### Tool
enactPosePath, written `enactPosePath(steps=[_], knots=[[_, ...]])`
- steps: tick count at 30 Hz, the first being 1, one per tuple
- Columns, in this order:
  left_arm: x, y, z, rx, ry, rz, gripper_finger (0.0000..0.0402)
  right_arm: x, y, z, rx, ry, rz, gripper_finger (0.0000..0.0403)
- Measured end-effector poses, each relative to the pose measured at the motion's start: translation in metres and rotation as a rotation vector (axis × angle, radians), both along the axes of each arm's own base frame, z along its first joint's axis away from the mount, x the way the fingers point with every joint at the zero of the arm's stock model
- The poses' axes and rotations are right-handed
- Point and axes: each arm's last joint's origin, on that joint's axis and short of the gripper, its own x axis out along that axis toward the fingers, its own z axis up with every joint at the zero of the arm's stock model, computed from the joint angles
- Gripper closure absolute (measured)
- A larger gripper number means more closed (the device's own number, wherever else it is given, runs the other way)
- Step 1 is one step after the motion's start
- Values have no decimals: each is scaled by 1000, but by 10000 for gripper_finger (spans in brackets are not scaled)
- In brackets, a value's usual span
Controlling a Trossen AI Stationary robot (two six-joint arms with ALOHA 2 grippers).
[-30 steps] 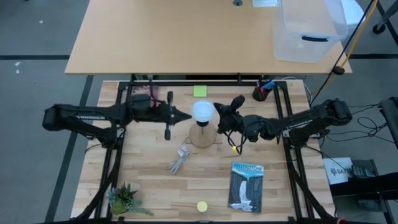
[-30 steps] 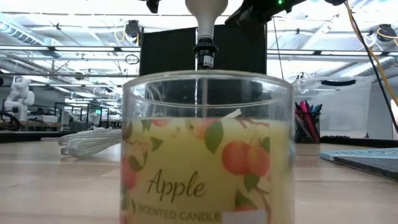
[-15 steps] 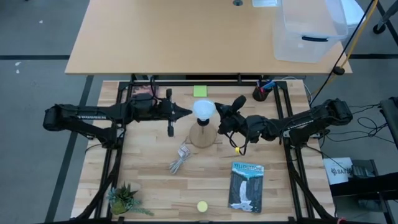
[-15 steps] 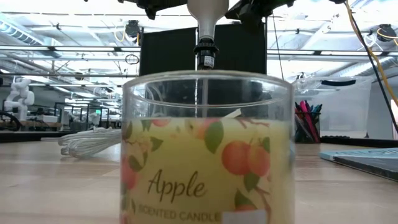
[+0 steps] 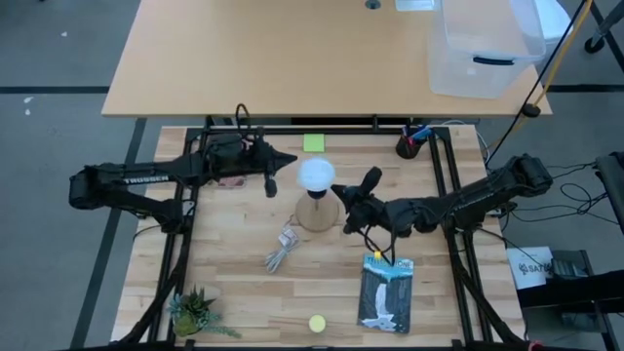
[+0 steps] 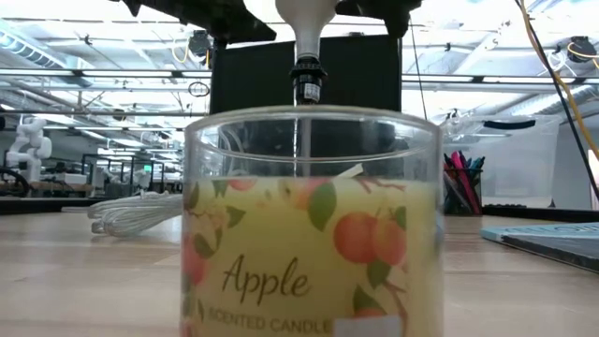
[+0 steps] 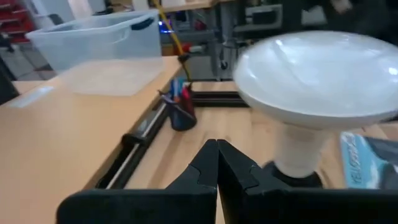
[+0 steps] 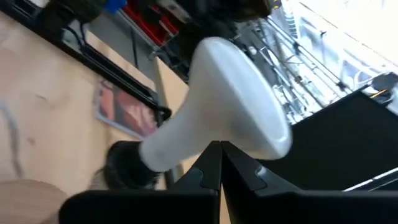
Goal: Screw lightbulb
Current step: Insert the lightbulb into the lamp
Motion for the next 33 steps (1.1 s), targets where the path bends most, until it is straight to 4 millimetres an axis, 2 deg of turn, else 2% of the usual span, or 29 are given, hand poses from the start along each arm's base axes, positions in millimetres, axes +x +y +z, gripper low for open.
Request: enactPosePath(steps=[4, 11, 17, 22, 33], knots=[[-1, -2, 5, 15, -34, -36, 401, 0, 0, -8, 39, 43, -4, 403], [-6, -19, 24, 37, -174, -222, 401, 3, -21, -12, 63, 65, -90, 403], [-1, -36, 20, 30, -148, -296, 401, 5, -40, -6, 67, 4, -154, 395], [3, -44, 15, 27, -117, -292, 401, 6, -49, -2, 20, -2, -176, 378], [9, -41, 6, 28, -62, -218, 401, 7, -45, 7, -78, -16, -127, 373]])
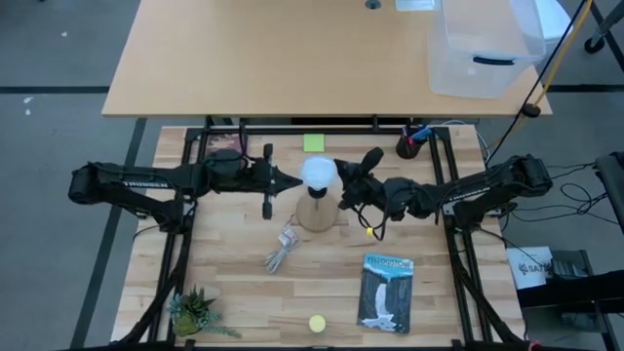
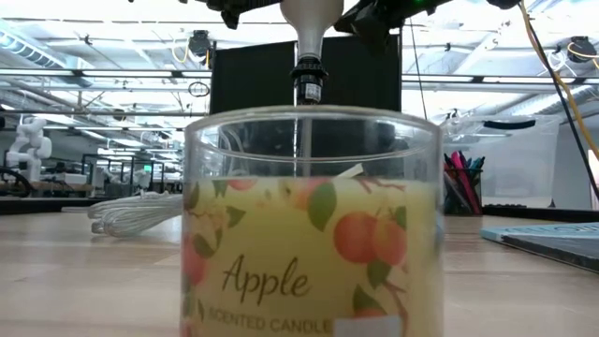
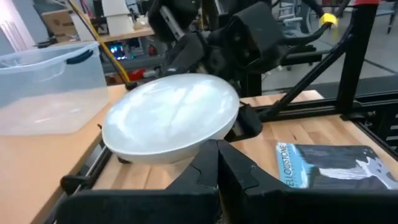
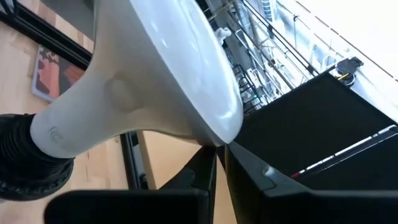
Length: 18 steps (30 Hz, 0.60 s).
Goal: Screw lightbulb
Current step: Insert the lightbulb into the lamp
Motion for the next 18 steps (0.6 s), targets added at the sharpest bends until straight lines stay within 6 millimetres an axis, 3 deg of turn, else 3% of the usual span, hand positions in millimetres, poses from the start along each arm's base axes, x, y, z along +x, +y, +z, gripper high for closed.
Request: enactPosePath(steps=[18], knots=[[-5, 25, -10, -23, 99, 187, 401, -4, 36, -2, 18, 1, 146, 373]])
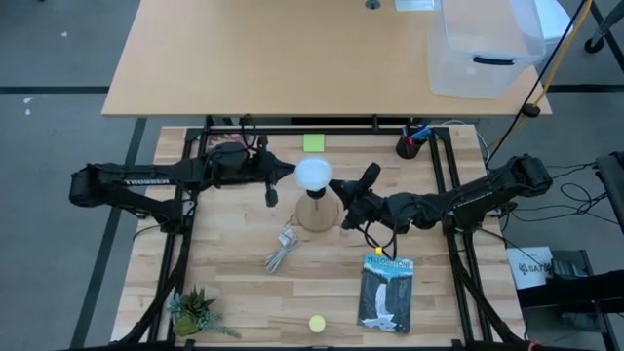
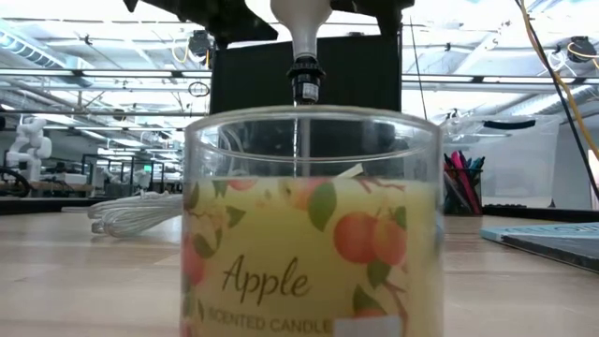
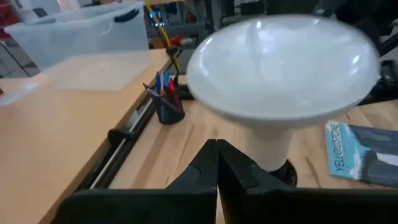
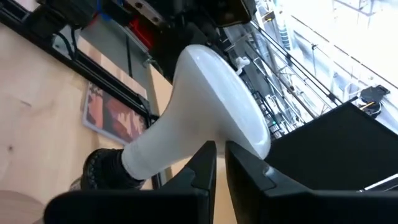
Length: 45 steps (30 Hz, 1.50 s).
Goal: Screw lightbulb
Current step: Insert the lightbulb into the lamp
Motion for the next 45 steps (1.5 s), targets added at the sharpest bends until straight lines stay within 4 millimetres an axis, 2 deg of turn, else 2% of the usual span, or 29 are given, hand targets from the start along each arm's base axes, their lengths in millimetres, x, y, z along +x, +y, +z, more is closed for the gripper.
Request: enactPosePath(steps=[8, 13, 19, 29, 39, 45], knots=[[-13, -12, 17, 32, -74, -55, 401, -1, 4, -12, 60, 74, -4, 373], [-14, -24, 26, 31, -150, -171, 401, -1, -7, -11, 62, 61, -130, 374], [-10, -31, 23, 25, -139, -203, 401, 0, -19, -7, 31, 42, -172, 374], [0, -28, 12, 2, -98, -140, 401, 1, -22, 2, -64, 33, -162, 374], [-1, -15, 9, 6, -68, -58, 401, -1, -8, 1, -70, 43, -118, 374], [-2, -4, 5, 5, -32, 6, 401, -1, 5, -1, -55, 40, -11, 374]])
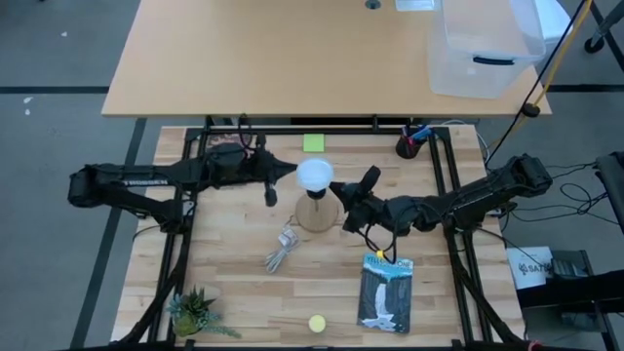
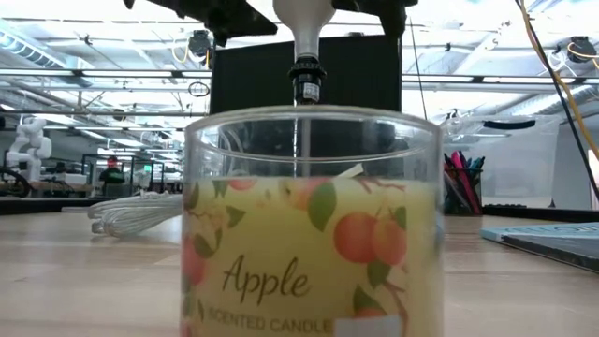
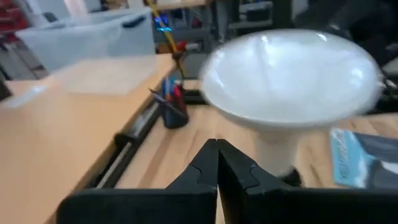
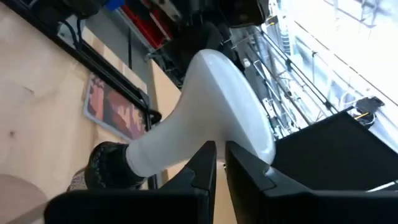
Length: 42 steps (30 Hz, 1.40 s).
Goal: Screw lightbulb
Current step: Insert the lightbulb into the lamp
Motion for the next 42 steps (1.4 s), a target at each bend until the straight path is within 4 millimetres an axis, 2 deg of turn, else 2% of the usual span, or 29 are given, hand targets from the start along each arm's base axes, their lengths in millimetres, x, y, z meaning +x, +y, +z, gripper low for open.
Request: enactPosePath(steps=[5, 9, 16, 22, 27, 37, 42], knots=[[-1, 5, 3, 4, -18, 23, 401, -1, 7, -4, 31, 15, 30, 374], [-3, 3, 8, 13, -61, 3, 401, -2, 6, -9, 59, 46, 16, 374], [-3, -12, 18, 30, -139, -112, 401, 1, -11, -10, 73, 47, -78, 374], [-1, -29, 17, 34, -130, -194, 401, 3, -28, -9, 49, 49, -135, 374], [-1, -35, 16, 34, -116, -189, 401, 4, -37, -2, -2, 23, -155, 374], [-2, -33, 10, 37, -61, -105, 401, 4, -31, 2, -67, 31, -119, 374], [-3, -26, 10, 42, -56, -61, 401, 2, -22, 2, -75, 37, -112, 374]])
